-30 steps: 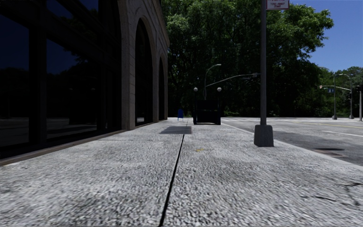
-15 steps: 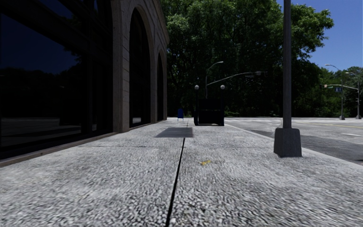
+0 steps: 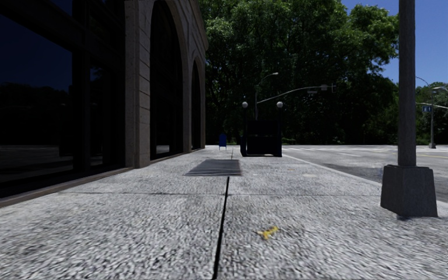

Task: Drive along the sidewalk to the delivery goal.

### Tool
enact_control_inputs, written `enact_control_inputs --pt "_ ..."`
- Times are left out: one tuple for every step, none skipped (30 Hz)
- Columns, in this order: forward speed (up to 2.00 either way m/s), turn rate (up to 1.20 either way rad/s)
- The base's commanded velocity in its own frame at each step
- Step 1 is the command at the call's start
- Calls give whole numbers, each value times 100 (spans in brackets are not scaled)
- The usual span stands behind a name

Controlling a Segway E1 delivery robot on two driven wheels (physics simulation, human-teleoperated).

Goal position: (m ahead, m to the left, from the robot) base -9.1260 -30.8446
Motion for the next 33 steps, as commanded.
enact_control_inputs --pt "200 0" --pt "200 0" --pt "200 0" --pt "200 0" --pt "200 0" --pt "200 0" --pt "200 0" --pt "200 0" --pt "200 0" --pt "200 0" --pt "200 0" --pt "200 0" --pt "200 0" --pt "200 0" --pt "200 0" --pt "200 0" --pt "200 0" --pt "200 0" --pt "200 0" --pt "200 0" --pt "200 0" --pt "200 0" --pt "200 0" --pt "200 0" --pt "200 0" --pt "200 0" --pt "200 0" --pt "200 0" --pt "200 0" --pt "200 0" --pt "200 -17" --pt "200 -17" --pt "200 -26"
